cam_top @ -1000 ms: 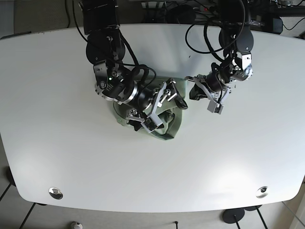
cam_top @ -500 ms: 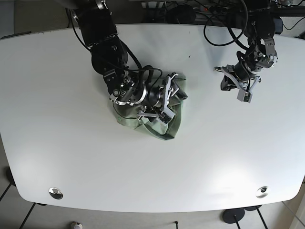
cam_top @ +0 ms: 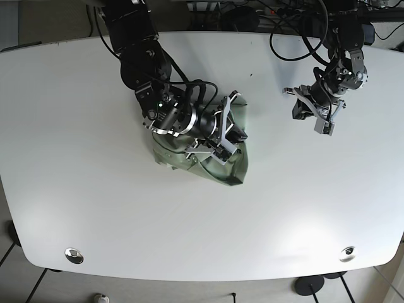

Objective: Fold the T-shirt properly
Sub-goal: 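Tuck and press the polo bundle with both grippers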

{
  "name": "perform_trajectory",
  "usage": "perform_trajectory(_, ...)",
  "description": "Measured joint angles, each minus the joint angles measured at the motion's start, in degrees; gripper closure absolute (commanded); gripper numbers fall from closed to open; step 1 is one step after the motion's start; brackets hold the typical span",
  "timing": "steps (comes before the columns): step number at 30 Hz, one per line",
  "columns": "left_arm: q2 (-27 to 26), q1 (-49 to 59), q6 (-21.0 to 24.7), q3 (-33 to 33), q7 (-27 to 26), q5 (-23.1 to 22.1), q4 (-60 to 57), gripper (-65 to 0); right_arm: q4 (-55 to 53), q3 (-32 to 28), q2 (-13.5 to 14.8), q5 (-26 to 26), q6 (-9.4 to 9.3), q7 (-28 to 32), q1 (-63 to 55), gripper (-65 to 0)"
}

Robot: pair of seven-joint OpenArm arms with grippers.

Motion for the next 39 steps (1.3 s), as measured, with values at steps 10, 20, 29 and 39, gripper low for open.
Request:
perform_trajectory(10, 0.00, 1.49, 0.00, 0.00, 0.11, 0.00, 5.53, 0.0, -11.30, -5.88, -4.04, -0.37, -0.17, 5.03, -0.04, -6.2)
perform_trajectory(20, -0.04, 1.18, -0.07, 0.83, 0.46, -0.02, 12.98, 0.0, 2.08, 7.48, -1.86, 7.06, -0.17, 5.62, -4.11, -43.0)
perform_trajectory(29, 4.44, -1.57, 0.09, 14.03, 0.57, 0.42, 12.57, 0.0, -10.82, 26.03, 6.27, 10.01, 0.02, 3.41, 4.09, -27.1)
perform_trajectory(39, 4.02, -1.29, 0.24, 17.55, 0.24, 0.44, 1.66, 0.0, -29.16, 25.94, 7.89, -6.82, 9.57, 14.16, 13.20, -4.8)
